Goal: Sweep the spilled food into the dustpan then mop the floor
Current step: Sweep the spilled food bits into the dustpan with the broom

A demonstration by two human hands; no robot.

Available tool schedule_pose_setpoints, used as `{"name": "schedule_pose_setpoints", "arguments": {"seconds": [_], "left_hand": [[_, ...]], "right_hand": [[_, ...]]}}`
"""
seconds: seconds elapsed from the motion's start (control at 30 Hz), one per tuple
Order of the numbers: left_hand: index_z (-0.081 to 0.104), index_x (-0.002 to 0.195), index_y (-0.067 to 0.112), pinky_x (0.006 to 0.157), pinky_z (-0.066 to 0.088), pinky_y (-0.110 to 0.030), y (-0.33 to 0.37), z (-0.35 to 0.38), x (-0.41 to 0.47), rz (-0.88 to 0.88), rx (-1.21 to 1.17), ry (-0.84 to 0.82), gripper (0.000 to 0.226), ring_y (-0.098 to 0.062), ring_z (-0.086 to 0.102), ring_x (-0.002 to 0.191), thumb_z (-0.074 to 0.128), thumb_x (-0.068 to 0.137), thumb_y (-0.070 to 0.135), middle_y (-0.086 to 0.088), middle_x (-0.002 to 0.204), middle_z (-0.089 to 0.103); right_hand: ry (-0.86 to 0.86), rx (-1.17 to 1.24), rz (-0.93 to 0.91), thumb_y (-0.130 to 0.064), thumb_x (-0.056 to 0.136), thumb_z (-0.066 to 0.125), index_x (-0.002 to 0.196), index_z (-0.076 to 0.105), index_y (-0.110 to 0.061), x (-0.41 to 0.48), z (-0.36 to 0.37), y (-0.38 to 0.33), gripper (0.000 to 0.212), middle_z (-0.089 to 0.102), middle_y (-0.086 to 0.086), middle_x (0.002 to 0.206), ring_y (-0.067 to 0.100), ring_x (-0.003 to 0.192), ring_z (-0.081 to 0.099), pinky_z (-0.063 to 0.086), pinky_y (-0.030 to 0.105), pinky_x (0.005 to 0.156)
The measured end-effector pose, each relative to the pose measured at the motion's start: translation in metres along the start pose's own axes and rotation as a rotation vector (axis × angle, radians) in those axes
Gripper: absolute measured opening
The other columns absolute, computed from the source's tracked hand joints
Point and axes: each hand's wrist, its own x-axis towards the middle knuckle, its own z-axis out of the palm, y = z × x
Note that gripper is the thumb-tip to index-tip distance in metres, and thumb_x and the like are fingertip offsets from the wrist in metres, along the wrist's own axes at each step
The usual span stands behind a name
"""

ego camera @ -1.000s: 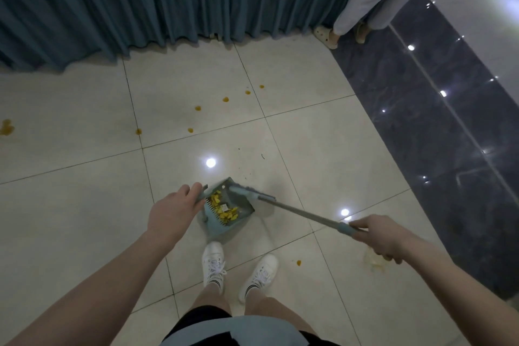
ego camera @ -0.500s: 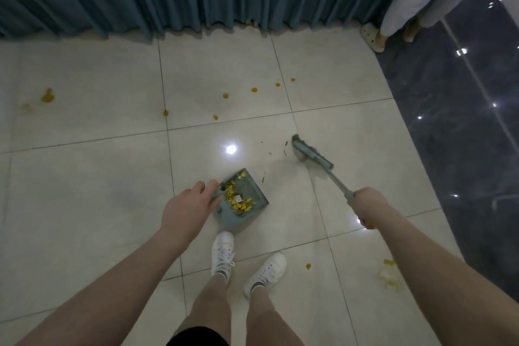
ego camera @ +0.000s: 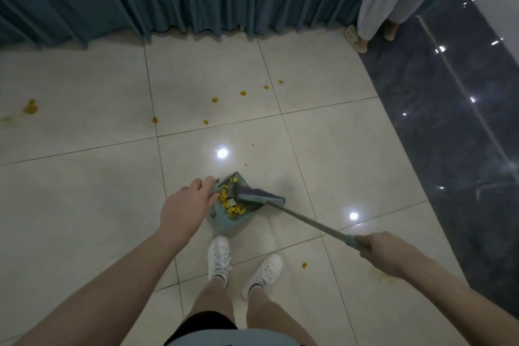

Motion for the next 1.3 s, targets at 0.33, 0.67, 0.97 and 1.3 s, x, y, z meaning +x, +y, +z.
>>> {"name": "schedule_pose_setpoints", "arguments": {"seconds": [0.33, 0.67, 0.97, 1.3], "left_hand": [[0.044, 0.103, 0.023, 0.037, 0.023, -0.02, -0.008, -0.002, -0.013, -0.016, -0.018, 0.004, 0.028, -0.024, 0.053, 0.044, 0.062, 0.088, 0.039, -0.002, 0.073, 0.056], [0.048, 0.099, 0.019, 0.036, 0.031, -0.024, -0.021, 0.006, -0.031, -0.06, 0.051, 0.011, 0.036, -0.026, 0.053, 0.046, 0.03, 0.093, 0.05, -0.001, 0.073, 0.053], [0.047, 0.096, 0.018, 0.038, 0.028, -0.022, -0.021, 0.006, -0.021, -0.049, 0.036, 0.032, 0.033, -0.027, 0.053, 0.046, 0.034, 0.091, 0.047, -0.003, 0.072, 0.053], [0.049, 0.094, 0.017, 0.039, 0.021, -0.022, -0.022, -0.001, -0.018, -0.03, 0.033, 0.032, 0.027, -0.025, 0.051, 0.043, 0.043, 0.094, 0.043, -0.004, 0.07, 0.053]], "right_hand": [[0.077, 0.283, 0.101, -0.039, 0.101, 0.046, 0.131, 0.059, -0.028, -0.026, -0.052, -0.004, 0.034, 0.051, -0.005, 0.064, 0.009, 0.044, 0.046, 0.034, 0.014, 0.031], [0.144, 0.575, 0.232, -0.03, 0.1, 0.049, 0.11, 0.066, -0.006, 0.081, -0.067, -0.051, 0.03, 0.056, 0.011, 0.065, 0.022, 0.045, 0.051, 0.043, 0.023, 0.04], [0.077, 0.32, 0.166, -0.017, 0.097, 0.045, 0.117, 0.061, -0.006, 0.093, -0.042, -0.096, 0.028, 0.06, 0.01, 0.077, 0.023, 0.051, 0.06, 0.046, 0.025, 0.037], [-0.055, -0.099, -0.041, -0.03, 0.095, 0.047, 0.11, 0.061, -0.03, 0.017, -0.017, -0.045, 0.02, 0.06, -0.005, 0.088, 0.016, 0.071, 0.066, 0.055, 0.029, 0.055]]}}
